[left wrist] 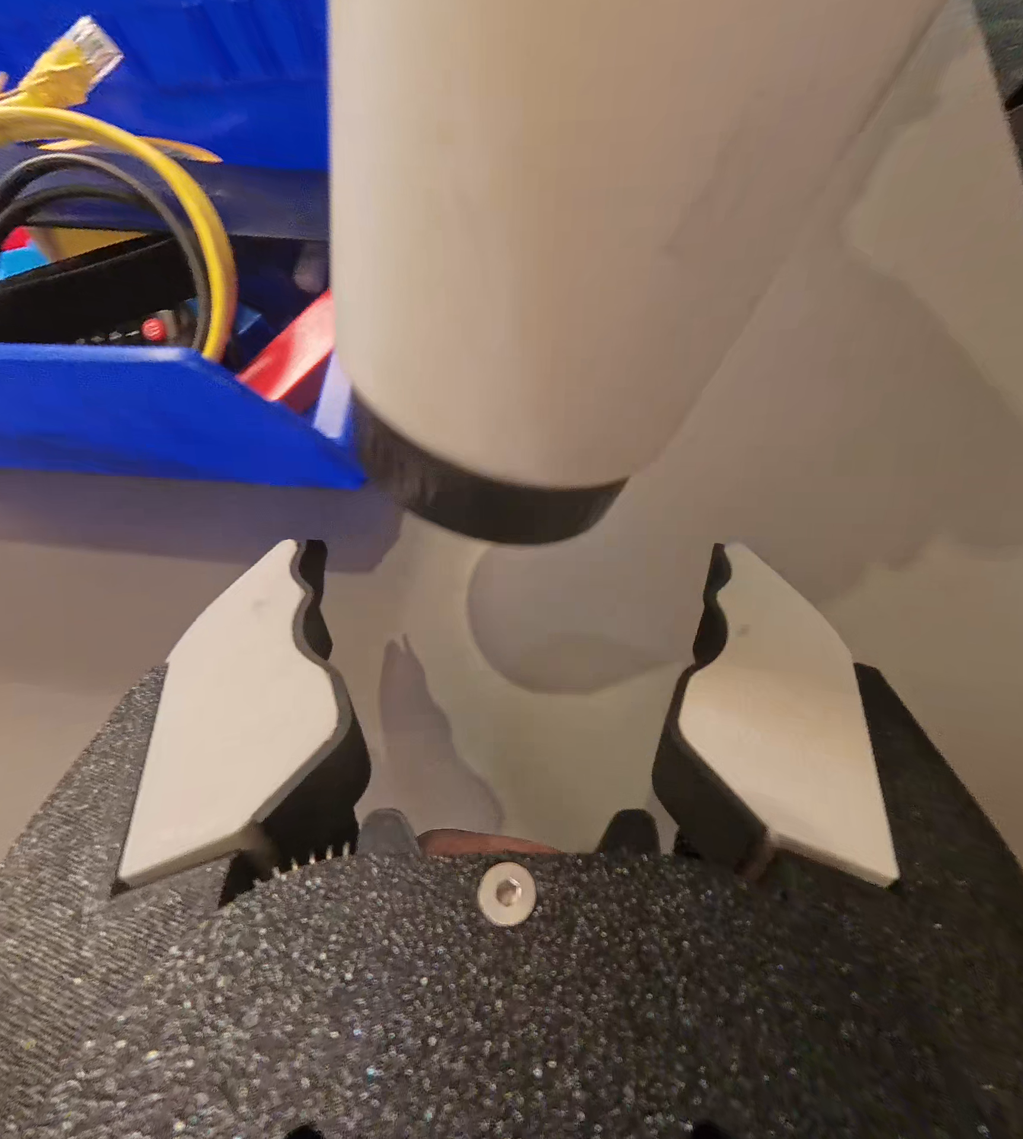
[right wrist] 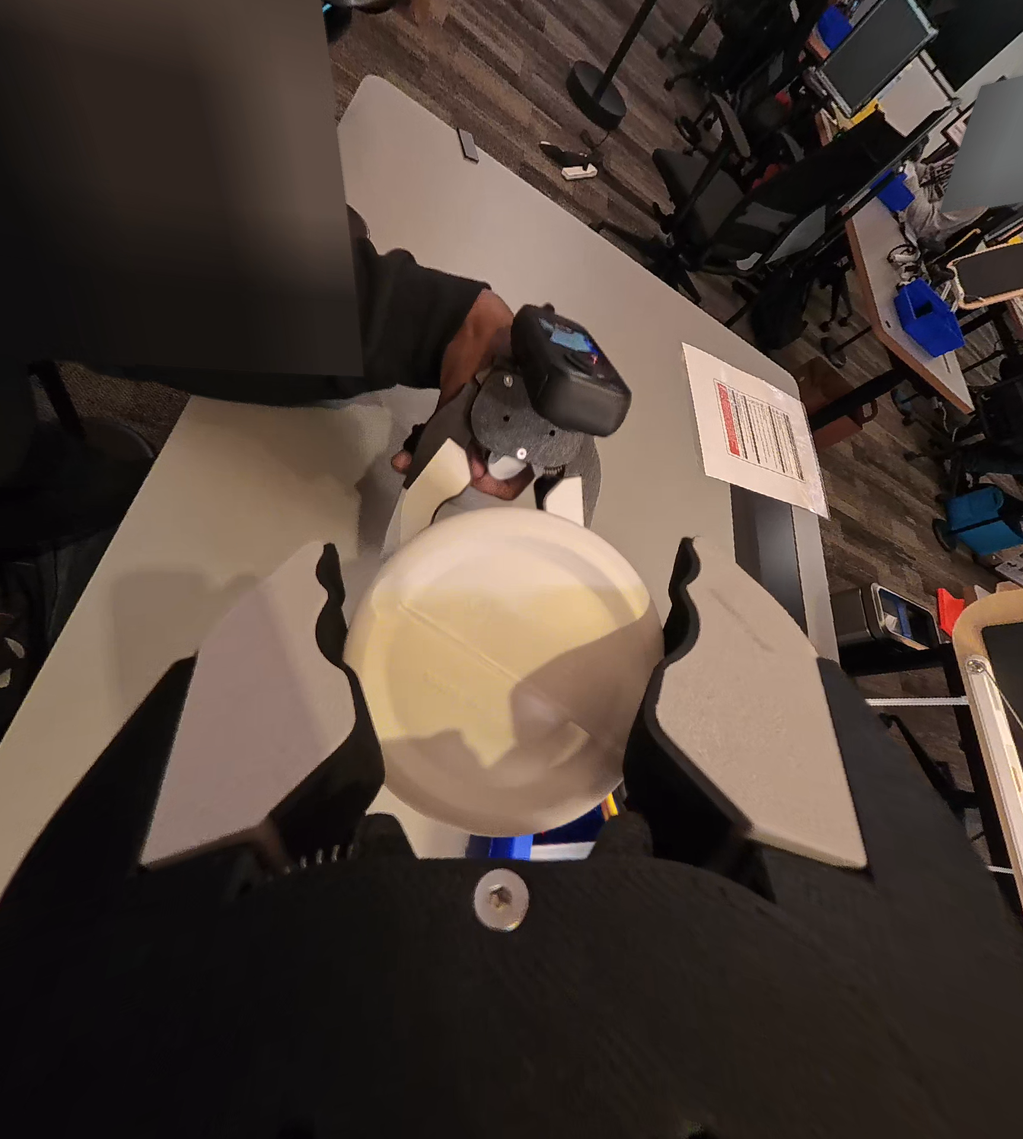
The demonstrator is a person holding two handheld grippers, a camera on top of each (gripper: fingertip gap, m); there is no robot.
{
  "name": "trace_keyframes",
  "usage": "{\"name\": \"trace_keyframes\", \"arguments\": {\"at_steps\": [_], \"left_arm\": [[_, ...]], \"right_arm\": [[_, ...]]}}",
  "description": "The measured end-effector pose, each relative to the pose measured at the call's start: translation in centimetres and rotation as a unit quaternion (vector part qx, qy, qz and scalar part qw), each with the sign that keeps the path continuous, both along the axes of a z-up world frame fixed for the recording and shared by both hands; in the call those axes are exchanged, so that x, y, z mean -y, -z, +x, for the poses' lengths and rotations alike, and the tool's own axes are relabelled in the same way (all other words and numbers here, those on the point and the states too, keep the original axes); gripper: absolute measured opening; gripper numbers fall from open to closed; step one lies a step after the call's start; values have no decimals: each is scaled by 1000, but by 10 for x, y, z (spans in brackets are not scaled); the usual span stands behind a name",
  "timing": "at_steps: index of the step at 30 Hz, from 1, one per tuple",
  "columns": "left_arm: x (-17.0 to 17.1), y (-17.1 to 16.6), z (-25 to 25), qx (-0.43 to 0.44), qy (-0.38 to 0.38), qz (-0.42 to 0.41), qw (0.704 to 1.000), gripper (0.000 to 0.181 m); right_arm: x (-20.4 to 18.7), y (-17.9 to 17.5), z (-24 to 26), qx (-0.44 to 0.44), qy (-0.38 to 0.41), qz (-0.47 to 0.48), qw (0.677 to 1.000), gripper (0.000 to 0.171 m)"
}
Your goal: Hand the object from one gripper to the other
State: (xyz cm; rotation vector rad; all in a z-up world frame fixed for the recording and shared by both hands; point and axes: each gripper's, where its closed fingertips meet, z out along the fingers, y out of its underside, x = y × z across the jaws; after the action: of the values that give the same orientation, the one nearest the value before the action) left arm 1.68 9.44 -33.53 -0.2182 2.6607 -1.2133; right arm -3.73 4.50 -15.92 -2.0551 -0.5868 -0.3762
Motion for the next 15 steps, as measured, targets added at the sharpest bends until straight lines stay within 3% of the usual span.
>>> {"name": "trace_keyframes", "arguments": {"at_steps": [3, 6, 10, 12, 15], "left_arm": [[1, -18, 6, 42, -13, -25, 999, 123], [35, -48, -5, 106, 27, -72, 991, 126], [60, -43, 0, 160, 24, -24, 986, 127], [62, -44, 13, 194, -6, -15, 981, 106], [63, -43, 17, 198, -10, -22, 980, 101]], "right_arm": [[-1, 4, 2, 8, 1, -11, 1000, 103], [-5, 8, 2, 14, -1, -22, 1000, 103], [-12, 8, -1, 15, -8, -27, 999, 102], [-14, 9, -3, 12, -12, -28, 999, 103], [-16, 10, -2, 8, -11, -21, 1000, 103]]}}
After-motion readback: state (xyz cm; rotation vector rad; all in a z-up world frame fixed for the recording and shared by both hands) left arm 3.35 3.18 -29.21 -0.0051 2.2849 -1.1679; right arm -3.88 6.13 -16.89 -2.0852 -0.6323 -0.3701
